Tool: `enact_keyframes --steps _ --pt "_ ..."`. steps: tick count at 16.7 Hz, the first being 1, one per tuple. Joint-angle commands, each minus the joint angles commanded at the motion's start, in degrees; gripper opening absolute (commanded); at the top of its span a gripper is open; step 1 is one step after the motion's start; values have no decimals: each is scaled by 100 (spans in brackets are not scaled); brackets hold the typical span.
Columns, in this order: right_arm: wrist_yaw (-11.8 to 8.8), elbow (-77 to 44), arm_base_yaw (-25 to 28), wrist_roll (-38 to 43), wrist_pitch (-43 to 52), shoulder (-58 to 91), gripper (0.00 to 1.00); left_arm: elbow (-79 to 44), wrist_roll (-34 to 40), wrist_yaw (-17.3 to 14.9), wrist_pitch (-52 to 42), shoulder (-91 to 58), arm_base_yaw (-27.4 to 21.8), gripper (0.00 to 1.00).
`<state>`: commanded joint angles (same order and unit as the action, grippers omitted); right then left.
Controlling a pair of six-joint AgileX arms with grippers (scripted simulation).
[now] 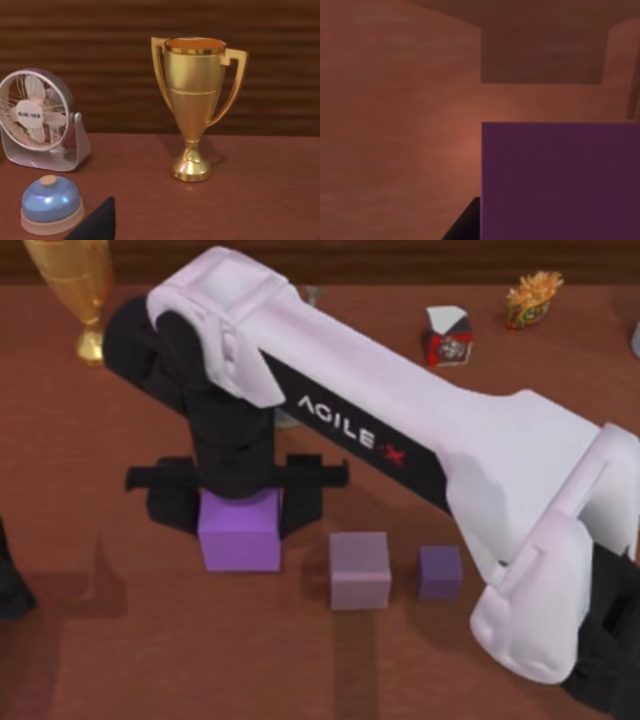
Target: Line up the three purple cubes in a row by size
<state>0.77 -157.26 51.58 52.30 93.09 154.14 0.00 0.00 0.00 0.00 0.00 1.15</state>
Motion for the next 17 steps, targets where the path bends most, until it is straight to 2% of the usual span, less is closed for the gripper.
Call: enact_keyframes --steps 9,17 --pt "-1 185 43 98 -212 -77 0 0 0 0 0 0 0 100" --pt "-7 2324 71 112 -1856 -455 0 0 0 0 0 0 0 100"
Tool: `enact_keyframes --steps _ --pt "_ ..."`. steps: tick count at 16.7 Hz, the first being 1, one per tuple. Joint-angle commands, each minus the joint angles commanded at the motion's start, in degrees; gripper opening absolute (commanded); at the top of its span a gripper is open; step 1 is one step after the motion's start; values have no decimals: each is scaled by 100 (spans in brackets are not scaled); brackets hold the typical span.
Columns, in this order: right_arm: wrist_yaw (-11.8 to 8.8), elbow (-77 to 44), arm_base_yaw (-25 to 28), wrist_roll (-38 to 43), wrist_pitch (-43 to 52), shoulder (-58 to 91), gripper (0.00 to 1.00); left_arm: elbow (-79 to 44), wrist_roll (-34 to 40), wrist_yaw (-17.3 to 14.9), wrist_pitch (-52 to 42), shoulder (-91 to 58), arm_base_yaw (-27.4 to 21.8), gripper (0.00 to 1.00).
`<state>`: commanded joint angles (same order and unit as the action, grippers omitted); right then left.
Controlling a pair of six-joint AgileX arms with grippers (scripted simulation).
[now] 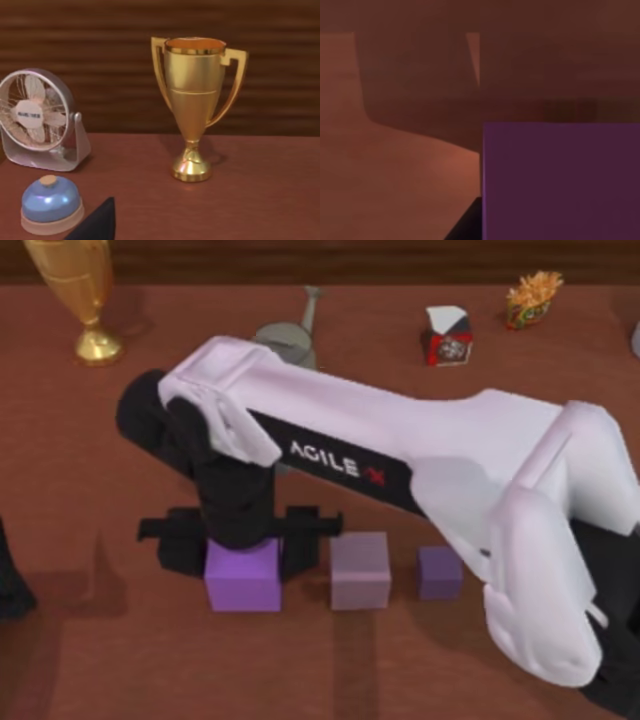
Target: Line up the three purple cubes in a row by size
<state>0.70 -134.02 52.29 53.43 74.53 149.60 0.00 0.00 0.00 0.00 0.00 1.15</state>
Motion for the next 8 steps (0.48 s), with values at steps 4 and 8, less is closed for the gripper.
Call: enact_keyframes --steps 4,8 --pt "6 198 14 3 -197 -39 0 0 0 0 0 0 0 100" --pt "6 198 14 3 -197 -39 15 0 0 0 0 0 0 100"
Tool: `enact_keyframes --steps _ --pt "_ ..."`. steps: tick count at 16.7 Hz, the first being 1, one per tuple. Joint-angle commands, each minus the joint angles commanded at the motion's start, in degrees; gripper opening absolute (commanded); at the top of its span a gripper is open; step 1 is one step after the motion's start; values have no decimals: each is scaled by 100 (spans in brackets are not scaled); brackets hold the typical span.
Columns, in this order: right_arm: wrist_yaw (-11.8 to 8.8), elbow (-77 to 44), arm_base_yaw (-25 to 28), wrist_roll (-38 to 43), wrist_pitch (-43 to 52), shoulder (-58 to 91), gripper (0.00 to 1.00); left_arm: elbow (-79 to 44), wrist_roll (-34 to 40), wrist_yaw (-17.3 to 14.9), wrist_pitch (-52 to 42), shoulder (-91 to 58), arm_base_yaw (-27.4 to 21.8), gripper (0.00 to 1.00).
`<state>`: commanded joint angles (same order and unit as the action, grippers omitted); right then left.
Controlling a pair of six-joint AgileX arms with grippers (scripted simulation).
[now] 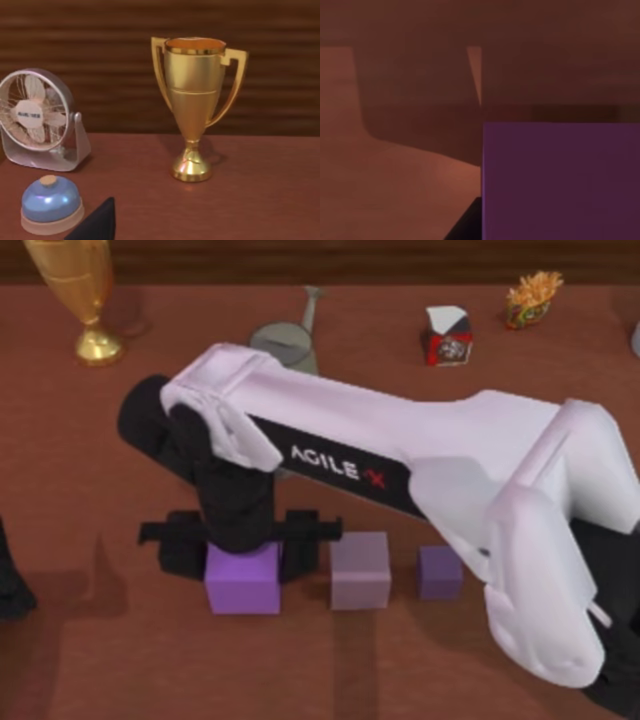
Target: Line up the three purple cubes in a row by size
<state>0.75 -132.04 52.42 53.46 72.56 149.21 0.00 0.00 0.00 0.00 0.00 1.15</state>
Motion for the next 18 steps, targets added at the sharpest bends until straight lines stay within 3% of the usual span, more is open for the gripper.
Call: enact_keyframes --steps 11,18 --pt "0 0 0 0 0 0 98 0 0 0 0 0 0 100" --pt "0 0 0 0 0 0 100 0 0 0 0 0 0 100"
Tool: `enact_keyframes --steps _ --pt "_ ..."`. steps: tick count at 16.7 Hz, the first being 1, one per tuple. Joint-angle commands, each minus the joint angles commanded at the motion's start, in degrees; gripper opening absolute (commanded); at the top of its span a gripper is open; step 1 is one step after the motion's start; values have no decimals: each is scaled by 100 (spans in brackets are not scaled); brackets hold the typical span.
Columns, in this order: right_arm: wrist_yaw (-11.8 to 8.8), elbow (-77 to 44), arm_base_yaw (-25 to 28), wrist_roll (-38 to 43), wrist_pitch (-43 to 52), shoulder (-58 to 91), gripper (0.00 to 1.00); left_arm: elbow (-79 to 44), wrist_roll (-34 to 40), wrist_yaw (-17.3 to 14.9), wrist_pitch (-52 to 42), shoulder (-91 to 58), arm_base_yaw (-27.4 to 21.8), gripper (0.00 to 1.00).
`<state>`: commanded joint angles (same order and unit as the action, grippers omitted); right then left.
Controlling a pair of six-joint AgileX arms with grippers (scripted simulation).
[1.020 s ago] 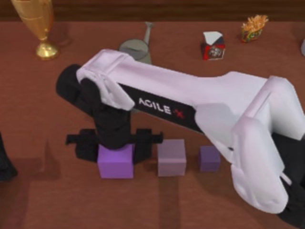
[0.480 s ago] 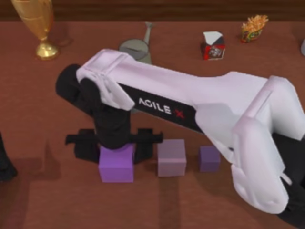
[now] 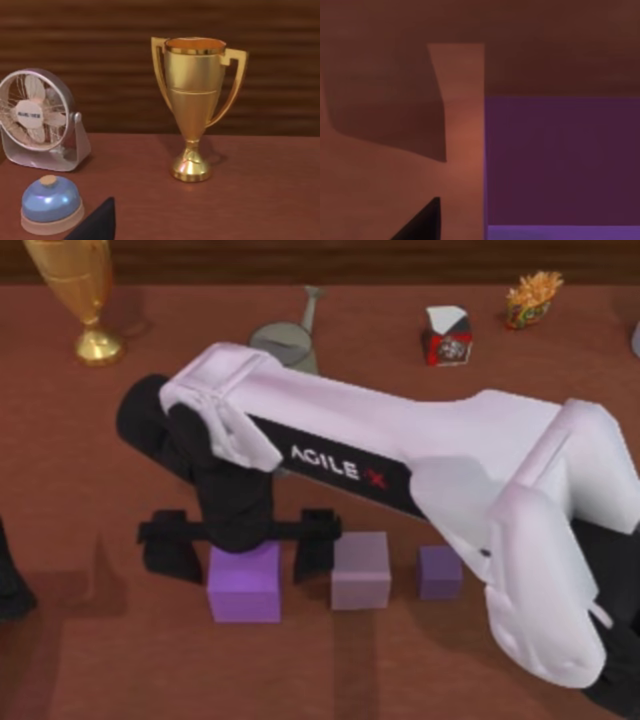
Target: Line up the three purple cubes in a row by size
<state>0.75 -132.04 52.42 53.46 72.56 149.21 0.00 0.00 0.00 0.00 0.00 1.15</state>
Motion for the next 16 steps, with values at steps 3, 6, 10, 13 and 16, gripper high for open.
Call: enact_keyframes --steps 3,6,10,13,16 --pt "0 -18 -14 0 17 8 100 0 0 0 0 0 0 100" --pt "4 -430 1 18 390 119 100 0 0 0 0 0 0 100" --pt "-1 -1613 20 30 1283 335 100 0 0 0 0 0 0 100" --pt "1 -2311 35 10 1863 437 100 0 0 0 0 0 0 100" --pt "6 -2482 37 0 2026 457 100 0 0 0 0 0 0 100"
